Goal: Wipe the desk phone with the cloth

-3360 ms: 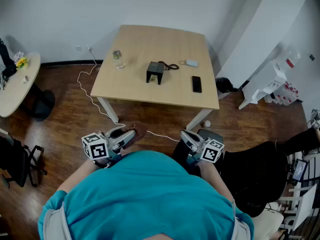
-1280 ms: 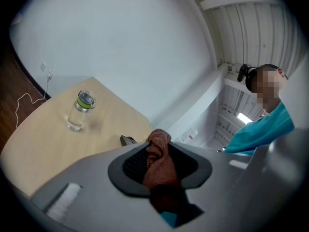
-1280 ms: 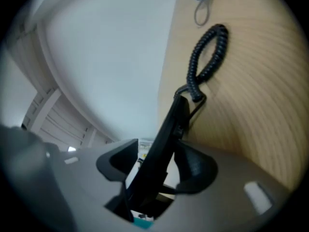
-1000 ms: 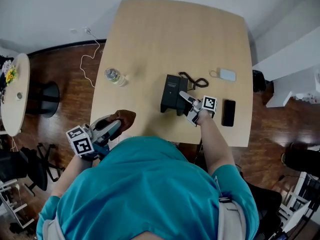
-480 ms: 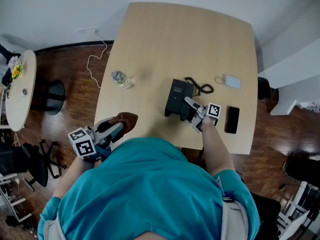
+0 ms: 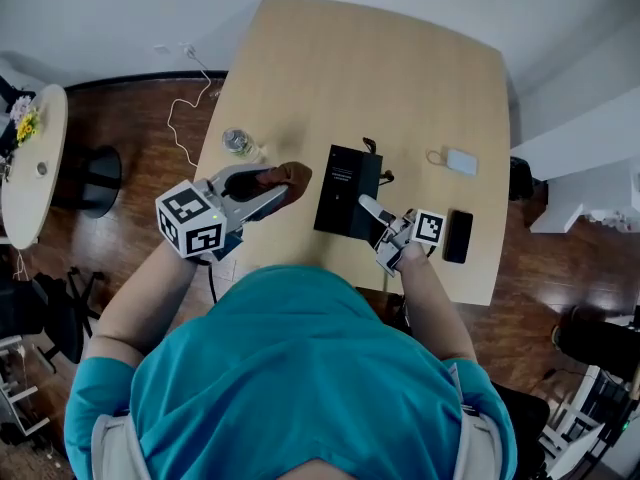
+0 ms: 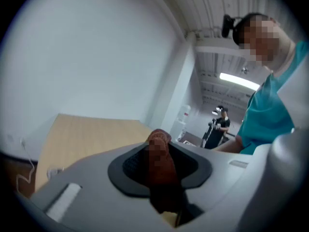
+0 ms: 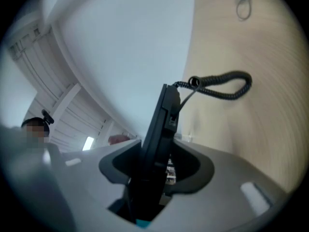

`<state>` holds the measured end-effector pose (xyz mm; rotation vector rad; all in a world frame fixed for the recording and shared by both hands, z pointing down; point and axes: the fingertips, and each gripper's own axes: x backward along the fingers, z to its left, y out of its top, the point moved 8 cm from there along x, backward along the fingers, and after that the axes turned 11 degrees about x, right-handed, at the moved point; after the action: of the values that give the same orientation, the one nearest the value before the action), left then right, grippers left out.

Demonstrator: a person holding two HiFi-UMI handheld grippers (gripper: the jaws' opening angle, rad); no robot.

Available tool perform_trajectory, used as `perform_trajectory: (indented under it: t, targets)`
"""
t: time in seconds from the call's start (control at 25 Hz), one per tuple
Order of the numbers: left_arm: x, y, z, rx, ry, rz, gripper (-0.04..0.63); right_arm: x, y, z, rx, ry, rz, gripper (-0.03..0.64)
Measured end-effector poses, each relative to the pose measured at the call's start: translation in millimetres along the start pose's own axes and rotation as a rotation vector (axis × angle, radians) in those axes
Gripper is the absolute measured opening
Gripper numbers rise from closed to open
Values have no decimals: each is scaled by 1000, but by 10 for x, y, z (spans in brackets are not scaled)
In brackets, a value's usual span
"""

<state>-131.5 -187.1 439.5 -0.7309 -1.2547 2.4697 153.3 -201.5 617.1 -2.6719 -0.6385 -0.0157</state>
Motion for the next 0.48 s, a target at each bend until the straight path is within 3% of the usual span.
perform_trajectory:
  t: [0.2,0.28,0.36,0.48]
  targets:
    - [-726,378,-93,-464,24,203,124,-221,-86,547,63,67,75,192]
    - [-881,357,-94,-594,30,293,124,-278,-99,697,87,89,99,192]
    - [-958,322,-75,-639,16,342,124,-299,-86,775,105,95,113,192]
    - [-1007,298,-90,-626,-20,358,123,-245,-5,768,106,87,102,192]
